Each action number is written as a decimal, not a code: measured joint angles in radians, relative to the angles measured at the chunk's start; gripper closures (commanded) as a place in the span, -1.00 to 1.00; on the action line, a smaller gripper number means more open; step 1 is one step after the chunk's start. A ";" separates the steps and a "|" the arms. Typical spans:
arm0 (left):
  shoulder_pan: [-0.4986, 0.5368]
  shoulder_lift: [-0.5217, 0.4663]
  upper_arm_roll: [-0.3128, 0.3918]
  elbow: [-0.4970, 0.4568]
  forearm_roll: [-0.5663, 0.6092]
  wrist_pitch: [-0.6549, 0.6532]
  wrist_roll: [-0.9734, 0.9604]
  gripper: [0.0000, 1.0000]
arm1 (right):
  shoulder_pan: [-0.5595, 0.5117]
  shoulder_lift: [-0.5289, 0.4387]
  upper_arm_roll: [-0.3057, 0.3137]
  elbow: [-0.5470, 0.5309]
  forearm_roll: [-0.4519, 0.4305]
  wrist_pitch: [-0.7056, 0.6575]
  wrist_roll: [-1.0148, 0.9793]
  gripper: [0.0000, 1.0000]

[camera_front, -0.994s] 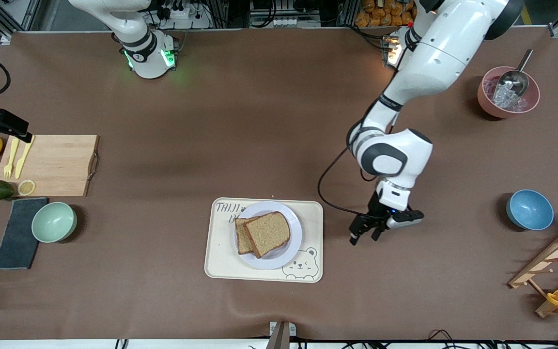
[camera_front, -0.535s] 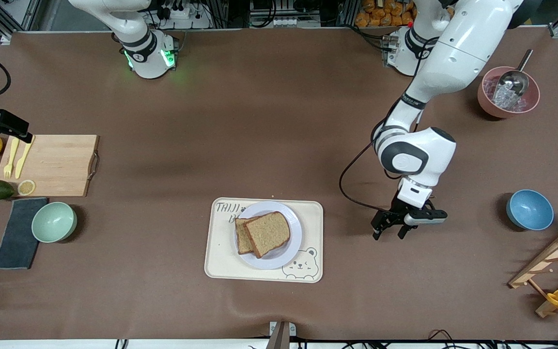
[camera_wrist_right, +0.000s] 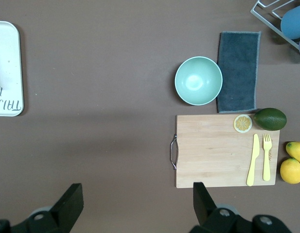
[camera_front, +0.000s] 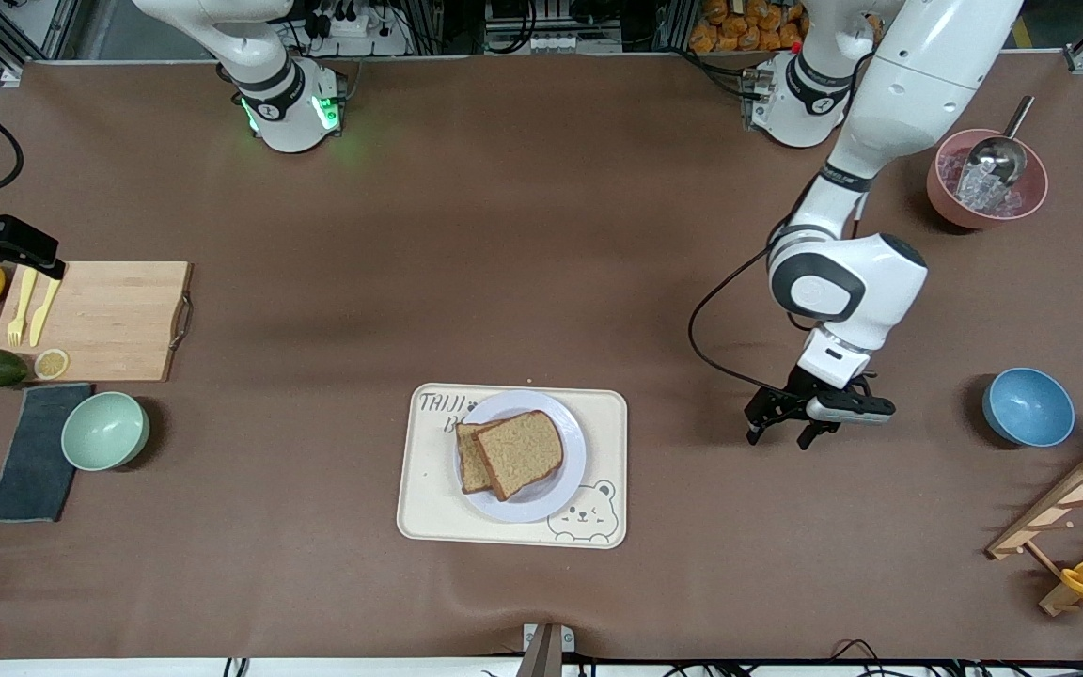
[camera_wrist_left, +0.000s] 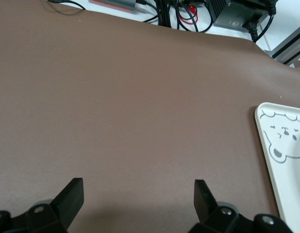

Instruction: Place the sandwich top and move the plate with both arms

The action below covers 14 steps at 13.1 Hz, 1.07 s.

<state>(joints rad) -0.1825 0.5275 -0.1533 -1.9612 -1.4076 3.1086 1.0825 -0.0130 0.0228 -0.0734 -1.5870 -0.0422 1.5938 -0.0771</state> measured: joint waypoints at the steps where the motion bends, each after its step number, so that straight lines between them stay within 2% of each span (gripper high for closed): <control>1: -0.001 -0.018 0.027 -0.021 0.063 -0.038 -0.045 -1.00 | 0.000 0.001 0.000 0.000 0.000 0.000 0.000 -1.00; 4: -0.001 -0.067 0.086 -0.063 0.202 -0.128 -0.143 -1.00 | 0.000 0.001 0.000 0.000 0.000 0.000 0.001 -1.00; 9: -0.002 -0.121 0.145 -0.095 0.430 -0.241 -0.307 -1.00 | 0.000 0.001 0.000 0.000 0.000 -0.003 0.002 -1.00; 14: -0.004 -0.193 0.256 -0.095 0.730 -0.466 -0.474 -1.00 | 0.000 0.001 0.000 0.000 0.000 -0.007 0.004 -1.00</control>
<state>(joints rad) -0.1864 0.3340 0.1024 -2.0564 -0.6777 2.6428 0.6081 -0.0134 0.0238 -0.0737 -1.5870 -0.0422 1.5865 -0.0727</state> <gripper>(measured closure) 0.000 0.000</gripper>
